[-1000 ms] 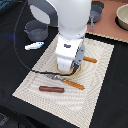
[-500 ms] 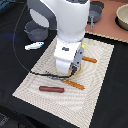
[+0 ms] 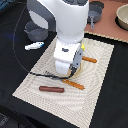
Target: Interact with the objects in diverse but meaningful ways.
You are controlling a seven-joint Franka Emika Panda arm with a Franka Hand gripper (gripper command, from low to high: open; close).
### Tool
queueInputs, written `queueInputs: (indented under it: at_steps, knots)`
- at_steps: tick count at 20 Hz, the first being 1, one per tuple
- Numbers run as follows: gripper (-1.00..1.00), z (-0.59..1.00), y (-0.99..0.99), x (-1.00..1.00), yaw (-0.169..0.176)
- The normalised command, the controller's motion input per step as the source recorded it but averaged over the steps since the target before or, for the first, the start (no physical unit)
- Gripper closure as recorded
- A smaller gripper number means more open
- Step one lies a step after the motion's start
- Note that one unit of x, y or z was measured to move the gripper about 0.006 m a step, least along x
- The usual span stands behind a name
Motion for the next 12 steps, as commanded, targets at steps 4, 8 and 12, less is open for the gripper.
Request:
queueInputs:
  at_steps: [4,8,12]
  knots:
    - [1.00,0.93,0.00,-0.70,-0.005]
    - [1.00,1.00,0.06,-0.82,-0.031]
    - [1.00,0.89,0.14,-0.88,-0.029]
